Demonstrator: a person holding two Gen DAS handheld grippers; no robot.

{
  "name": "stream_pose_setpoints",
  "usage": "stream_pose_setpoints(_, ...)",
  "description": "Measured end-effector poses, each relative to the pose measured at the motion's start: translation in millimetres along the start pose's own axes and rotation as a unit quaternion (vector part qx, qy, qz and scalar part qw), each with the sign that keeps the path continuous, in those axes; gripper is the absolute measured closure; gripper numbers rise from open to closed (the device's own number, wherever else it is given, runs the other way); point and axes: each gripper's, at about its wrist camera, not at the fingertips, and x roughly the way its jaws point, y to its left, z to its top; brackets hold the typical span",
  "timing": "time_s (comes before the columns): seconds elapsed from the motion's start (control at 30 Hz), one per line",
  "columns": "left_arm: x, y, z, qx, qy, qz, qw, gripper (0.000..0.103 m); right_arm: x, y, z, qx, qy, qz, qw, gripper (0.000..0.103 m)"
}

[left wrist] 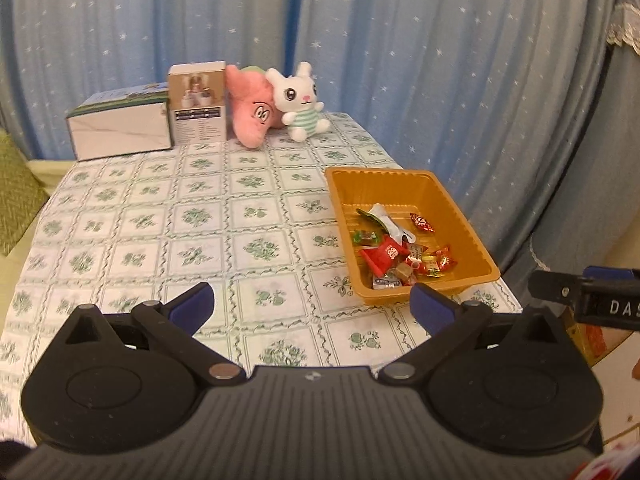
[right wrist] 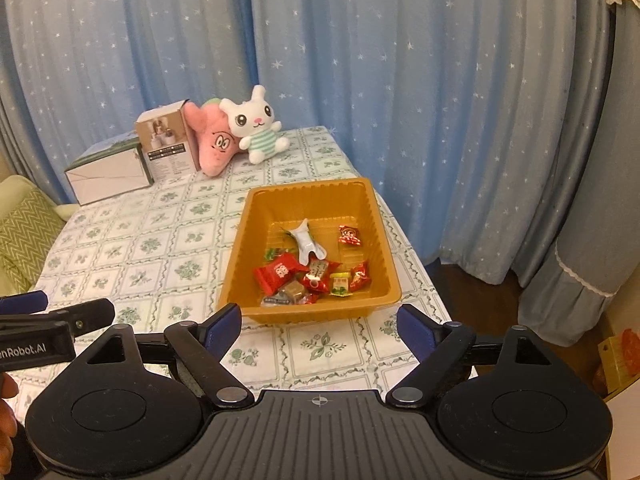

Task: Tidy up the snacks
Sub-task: 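Withdraw both tools from the orange tray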

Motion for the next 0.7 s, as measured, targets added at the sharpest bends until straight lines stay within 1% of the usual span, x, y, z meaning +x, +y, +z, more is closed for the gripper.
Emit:
stream_pose_setpoints(0.2, -25, 3, -8, -0.009, -0.007, 0.002, 0.9999, 0.0, -20, 7, -10, -0.001, -0.009, 0.007, 1.0, 0.017)
stream_pose_setpoints(0.33, -38, 5, -15, -0.015, -0.006, -0.005, 0.9999, 0.0, -33, 11, -17, -0.003, -0.017, 0.008, 1.0, 0.017)
stream_pose_setpoints(0.5, -53, 2, -23, -0.003, -0.014, 0.01, 0.9999, 0.0, -45, 14, -25, -0.007, -0.022, 0.009, 1.0, 0.017)
stream_pose_setpoints(0.7, -63, 0, -30, -0.006, -0.018, 0.014, 0.9997, 0.0, -55, 18, -32, -0.012, -0.026, 0.011, 1.0, 0.017)
